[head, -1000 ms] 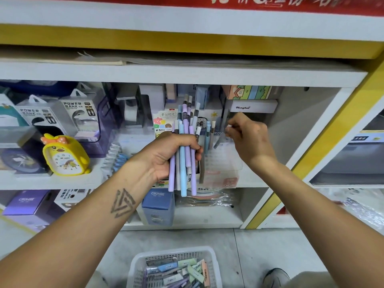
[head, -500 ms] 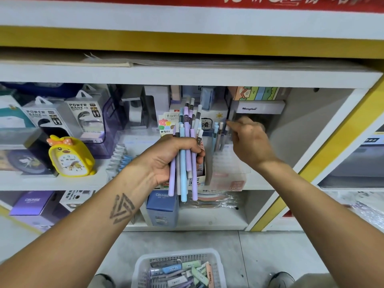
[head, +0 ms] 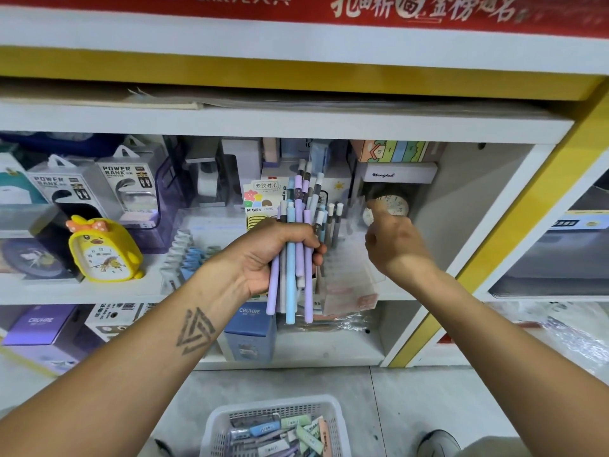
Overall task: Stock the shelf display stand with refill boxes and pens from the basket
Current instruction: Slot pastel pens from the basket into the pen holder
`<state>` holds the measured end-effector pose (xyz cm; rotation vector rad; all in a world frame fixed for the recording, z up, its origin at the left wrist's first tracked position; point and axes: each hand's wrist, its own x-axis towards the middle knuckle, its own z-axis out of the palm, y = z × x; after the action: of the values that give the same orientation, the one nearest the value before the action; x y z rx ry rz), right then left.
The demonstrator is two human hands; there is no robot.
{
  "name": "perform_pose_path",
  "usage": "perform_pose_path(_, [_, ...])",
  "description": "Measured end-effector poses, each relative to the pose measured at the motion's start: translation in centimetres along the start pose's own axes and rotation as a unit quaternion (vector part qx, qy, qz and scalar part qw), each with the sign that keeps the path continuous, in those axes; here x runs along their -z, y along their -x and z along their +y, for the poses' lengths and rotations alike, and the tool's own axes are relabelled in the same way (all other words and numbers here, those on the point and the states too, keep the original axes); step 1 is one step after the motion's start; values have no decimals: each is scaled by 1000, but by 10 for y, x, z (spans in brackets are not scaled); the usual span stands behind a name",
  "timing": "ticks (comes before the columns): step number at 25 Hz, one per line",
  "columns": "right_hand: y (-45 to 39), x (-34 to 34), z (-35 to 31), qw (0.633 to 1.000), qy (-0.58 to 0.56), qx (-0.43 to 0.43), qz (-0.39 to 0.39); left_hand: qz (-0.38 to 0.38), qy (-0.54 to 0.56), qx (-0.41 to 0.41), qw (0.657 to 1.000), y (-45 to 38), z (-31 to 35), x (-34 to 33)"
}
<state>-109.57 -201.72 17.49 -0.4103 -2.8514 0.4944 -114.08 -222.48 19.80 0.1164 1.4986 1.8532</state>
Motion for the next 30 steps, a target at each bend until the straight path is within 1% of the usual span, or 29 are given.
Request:
perform_pose_path(1, [1,2,0,1000,3,5,3,-3,0,2,1000,0,-1,-1])
perform_pose_path(3, [1,9,-4,998,-12,21,60,-10,7,6,1000,-1,-2,-2])
perform_pose_path(4, [-1,13,-7,994,-58,23,89,-14,9,9,1000,-2,-2,-3])
perform_pose_path(5, [-4,17,-11,985,-149,15,91,-16,10,12,1000,-2,-2,-4])
perform_pose_path(6, [-5,21,-17,960,-272,-1,57,-19,11,16,1000,-2,-1,-5])
perform_pose_path(7, [-5,24,-22,923,-384,-21,7,-22,11,18,1000,-3,-1,-6])
perform_pose_path(8, [-3,26,-26,886,-460,-34,-44,-26,9,20,999,-3,-1,-7])
perform_pose_path(9, [-2,26,-28,862,-498,-42,-89,-31,7,21,999,-4,-2,-8])
perform_pose_path(11, [-1,25,-32,836,-526,-56,-147,-39,6,22,999,-4,-2,-8])
perform_pose_path(14, [-4,23,-35,813,-551,-76,-174,-38,11,24,999,-3,-2,-7])
perform_pose_path(15, [-5,25,-35,804,-565,-82,-166,-36,13,25,999,-3,-2,-6])
perform_pose_path(16, [-6,27,-35,796,-581,-90,-141,-32,16,26,999,-2,-1,-5])
perform_pose_path(18, [-11,33,-30,787,-606,-107,-43,-18,17,29,999,-1,0,-4])
perform_pose_path(20, [-15,40,-22,797,-589,-109,77,1,11,34,999,-1,2,-3])
perform_pose_path(21, [-17,42,-19,809,-567,-98,123,12,11,37,999,-1,3,-3])
perform_pose_path(23, [-18,40,-14,850,-496,-55,170,27,9,35,999,-1,4,-3])
perform_pose_path(25, [-17,33,-13,907,-388,0,165,31,-6,29,999,-1,5,-3])
perform_pose_path(26, [-17,28,-13,929,-334,26,154,30,-11,28,999,-1,5,-2])
perform_pose_path(28, [-16,19,-12,954,-260,61,136,31,-12,31,999,-2,6,1])
perform_pose_path(30, [-15,12,-10,962,-226,80,130,36,-9,31,999,-3,6,2])
